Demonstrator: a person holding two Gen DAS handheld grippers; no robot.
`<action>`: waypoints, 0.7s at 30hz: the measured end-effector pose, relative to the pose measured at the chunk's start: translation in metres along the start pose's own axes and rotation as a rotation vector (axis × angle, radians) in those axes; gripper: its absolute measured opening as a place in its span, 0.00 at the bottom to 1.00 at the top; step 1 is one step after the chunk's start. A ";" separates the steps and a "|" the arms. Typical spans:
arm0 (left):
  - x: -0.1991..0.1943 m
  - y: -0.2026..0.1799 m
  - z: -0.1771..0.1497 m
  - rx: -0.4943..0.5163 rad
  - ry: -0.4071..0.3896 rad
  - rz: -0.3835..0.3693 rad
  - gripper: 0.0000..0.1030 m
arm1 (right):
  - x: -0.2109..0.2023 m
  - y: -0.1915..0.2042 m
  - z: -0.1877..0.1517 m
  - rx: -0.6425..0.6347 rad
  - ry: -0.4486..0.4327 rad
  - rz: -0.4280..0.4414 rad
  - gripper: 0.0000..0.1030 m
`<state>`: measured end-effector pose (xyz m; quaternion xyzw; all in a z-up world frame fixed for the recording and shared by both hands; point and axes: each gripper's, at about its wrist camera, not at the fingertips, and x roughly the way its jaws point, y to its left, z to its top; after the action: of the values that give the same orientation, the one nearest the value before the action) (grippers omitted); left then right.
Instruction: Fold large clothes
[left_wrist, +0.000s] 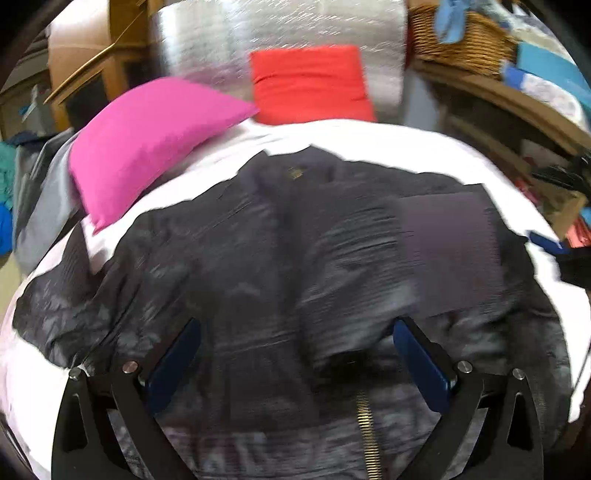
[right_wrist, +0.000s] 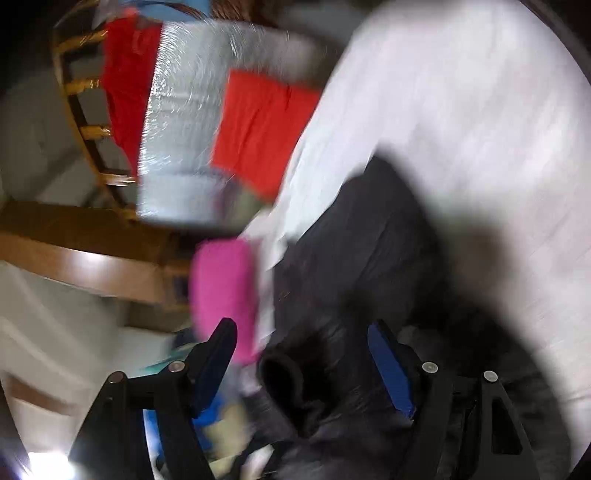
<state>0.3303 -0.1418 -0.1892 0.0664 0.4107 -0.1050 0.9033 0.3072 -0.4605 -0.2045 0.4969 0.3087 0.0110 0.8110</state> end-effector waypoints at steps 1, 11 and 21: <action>0.000 0.004 -0.001 -0.019 0.004 -0.013 1.00 | -0.007 0.002 0.001 -0.037 -0.051 -0.092 0.75; 0.022 -0.039 0.001 0.072 0.070 -0.201 1.00 | 0.042 -0.024 -0.011 -0.144 0.130 -0.325 0.39; 0.034 0.001 0.014 -0.130 0.043 -0.297 0.43 | 0.043 0.006 -0.024 -0.358 0.101 -0.414 0.27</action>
<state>0.3627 -0.1483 -0.2060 -0.0513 0.4409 -0.2093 0.8713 0.3317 -0.4246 -0.2278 0.2708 0.4370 -0.0759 0.8544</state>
